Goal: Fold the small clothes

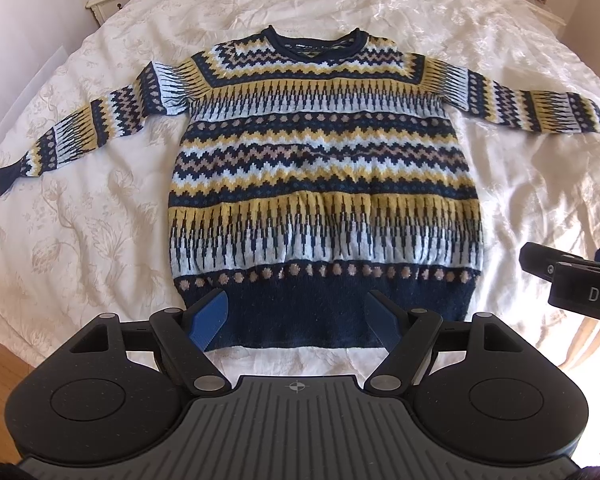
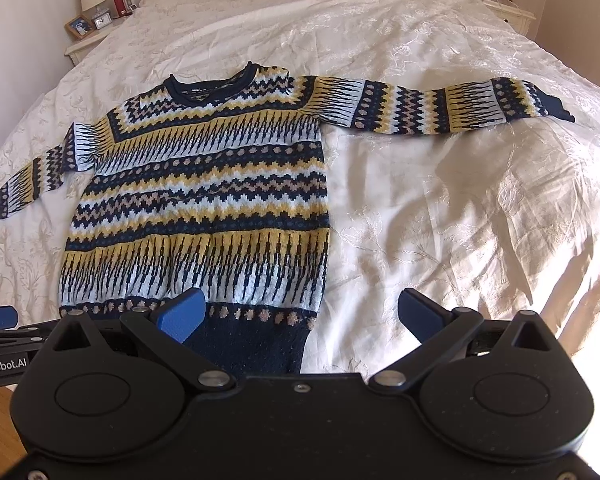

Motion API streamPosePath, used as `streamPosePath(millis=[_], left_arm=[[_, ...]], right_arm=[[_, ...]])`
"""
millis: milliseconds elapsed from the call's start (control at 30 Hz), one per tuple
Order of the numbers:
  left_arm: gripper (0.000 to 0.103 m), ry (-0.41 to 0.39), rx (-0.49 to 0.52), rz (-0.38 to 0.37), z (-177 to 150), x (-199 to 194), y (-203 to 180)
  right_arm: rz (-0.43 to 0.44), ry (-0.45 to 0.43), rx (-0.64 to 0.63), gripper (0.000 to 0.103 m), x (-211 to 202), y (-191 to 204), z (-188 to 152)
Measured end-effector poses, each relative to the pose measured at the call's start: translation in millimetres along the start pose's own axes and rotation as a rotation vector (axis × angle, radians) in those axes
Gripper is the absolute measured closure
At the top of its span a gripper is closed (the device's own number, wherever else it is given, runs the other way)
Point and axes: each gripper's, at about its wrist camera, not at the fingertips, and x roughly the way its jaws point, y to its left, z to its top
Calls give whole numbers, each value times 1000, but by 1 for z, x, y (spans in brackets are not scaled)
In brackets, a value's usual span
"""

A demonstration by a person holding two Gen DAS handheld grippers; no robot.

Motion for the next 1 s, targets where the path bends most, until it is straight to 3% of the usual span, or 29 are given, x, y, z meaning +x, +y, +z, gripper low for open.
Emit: streamPosePath(millis=[467, 1000], left_arm=[[28, 8, -1, 4, 3, 3, -3], [28, 34, -10, -7, 32, 19, 15]], right_arm=[[2, 10, 6, 1, 6, -1, 9], [6, 53, 35, 1, 22, 11, 25]])
